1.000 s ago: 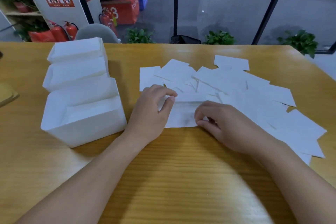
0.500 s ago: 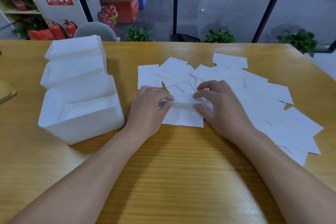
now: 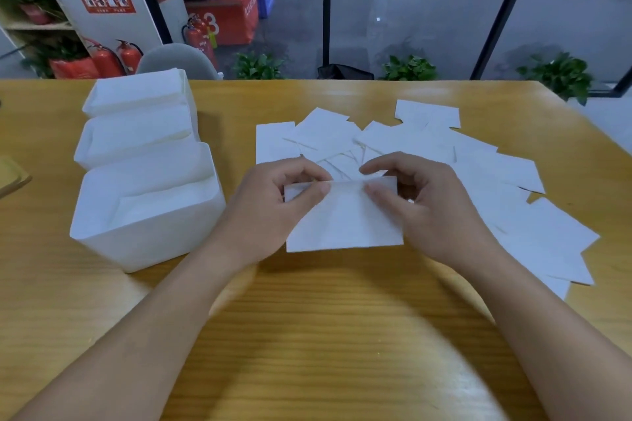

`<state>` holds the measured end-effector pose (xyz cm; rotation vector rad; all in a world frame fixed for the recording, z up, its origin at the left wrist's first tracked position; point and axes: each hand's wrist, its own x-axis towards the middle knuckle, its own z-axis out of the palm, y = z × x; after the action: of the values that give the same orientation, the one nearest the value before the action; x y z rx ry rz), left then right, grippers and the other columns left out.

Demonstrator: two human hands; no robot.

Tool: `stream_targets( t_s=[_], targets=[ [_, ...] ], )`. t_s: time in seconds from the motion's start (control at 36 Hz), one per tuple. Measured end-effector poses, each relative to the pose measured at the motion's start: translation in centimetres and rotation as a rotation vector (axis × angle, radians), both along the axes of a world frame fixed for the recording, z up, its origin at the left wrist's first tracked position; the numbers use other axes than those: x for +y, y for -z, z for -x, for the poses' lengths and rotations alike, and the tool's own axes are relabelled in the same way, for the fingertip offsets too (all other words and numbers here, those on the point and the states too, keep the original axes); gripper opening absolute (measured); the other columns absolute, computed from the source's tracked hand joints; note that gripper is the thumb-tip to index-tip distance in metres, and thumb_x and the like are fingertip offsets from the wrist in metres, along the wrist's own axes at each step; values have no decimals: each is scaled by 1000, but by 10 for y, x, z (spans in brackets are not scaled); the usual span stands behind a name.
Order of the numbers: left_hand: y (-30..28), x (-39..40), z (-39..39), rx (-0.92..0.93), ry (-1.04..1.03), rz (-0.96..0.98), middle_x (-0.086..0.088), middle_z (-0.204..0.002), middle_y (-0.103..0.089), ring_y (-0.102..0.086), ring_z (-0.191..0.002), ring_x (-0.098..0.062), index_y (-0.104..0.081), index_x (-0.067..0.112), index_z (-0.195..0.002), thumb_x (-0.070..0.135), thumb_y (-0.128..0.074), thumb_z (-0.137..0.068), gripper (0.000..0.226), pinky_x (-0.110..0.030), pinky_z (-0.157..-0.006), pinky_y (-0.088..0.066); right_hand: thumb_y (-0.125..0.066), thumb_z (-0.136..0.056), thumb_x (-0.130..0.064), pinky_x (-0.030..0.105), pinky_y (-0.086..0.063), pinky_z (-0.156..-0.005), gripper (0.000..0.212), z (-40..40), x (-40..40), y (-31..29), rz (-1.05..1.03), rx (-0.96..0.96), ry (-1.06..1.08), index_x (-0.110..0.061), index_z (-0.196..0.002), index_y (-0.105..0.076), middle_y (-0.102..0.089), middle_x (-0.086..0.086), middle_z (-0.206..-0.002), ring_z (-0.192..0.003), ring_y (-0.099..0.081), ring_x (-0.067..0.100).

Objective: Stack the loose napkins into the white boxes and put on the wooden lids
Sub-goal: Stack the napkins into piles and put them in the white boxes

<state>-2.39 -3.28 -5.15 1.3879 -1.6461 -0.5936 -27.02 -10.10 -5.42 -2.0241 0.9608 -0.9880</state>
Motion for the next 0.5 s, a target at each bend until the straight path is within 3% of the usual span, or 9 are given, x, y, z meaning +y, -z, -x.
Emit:
stream_targets(
  t_s=[0.06, 0.08, 0.17, 0.22, 0.31, 0.39, 0.5],
  targets=[
    [3, 3, -7, -16, 55, -126, 13, -100, -79, -72, -95, -6, -80, 31, -102, 30, -76, -102, 4, -31, -84, -53, -75, -100, -24, 23, -38, -58, 10, 4, -3, 2, -55, 109, -58, -34, -102, -78, -60, -8, -69, -59, -49, 8],
    [7, 4, -10, -42, 71, -190, 14, -96, -79, -72, -91, -6, -81, 32, -102, 32, -77, -101, 3, -34, -83, -54, -75, -99, -25, 21, -37, -58, 11, 6, -4, 5, -57, 192, -77, -35, -101, -78, -58, -12, -67, -59, -49, 6],
    [19, 9, -13, -194, 68, -299, 16, -87, -72, -60, -73, -3, -78, 40, -97, 44, -78, -99, 5, -28, -70, -48, -75, -96, -34, 29, -45, -59, 8, 6, -1, 11, 13, 474, -94, -40, -101, -75, -60, -13, -68, -64, -54, 6],
    [22, 9, -13, -276, 45, -292, 14, -89, -72, -58, -71, -8, -76, 42, -96, 49, -75, -99, 8, -32, -65, -51, -76, -93, -39, 31, -52, -66, 9, 3, 1, 13, 69, 577, -83, -39, -102, -74, -65, -15, -79, -74, -60, 3],
    [22, 7, -12, -343, 29, -251, 12, -92, -70, -61, -77, -13, -74, 41, -94, 49, -76, -98, 9, -43, -72, -57, -78, -89, -42, 33, -53, -73, 13, 2, -1, 13, 148, 583, -76, -37, -100, -74, -65, -18, -94, -86, -61, 2],
    [24, 7, -13, -349, 29, -232, 16, -97, -66, -62, -88, -10, -73, 42, -94, 47, -80, -95, 9, -40, -79, -57, -79, -91, -45, 28, -49, -78, 18, 2, -5, 18, 207, 540, -39, -35, -106, -77, -60, -18, -102, -98, -58, 3],
    [26, 5, -13, -309, 19, -224, 13, -95, -65, -61, -89, -10, -73, 40, -95, 43, -84, -92, 12, -38, -80, -57, -74, -99, -39, 27, -46, -84, 21, -10, -7, 27, 241, 466, -7, -29, -117, -80, -60, -17, -109, -109, -55, 8]
  ],
)
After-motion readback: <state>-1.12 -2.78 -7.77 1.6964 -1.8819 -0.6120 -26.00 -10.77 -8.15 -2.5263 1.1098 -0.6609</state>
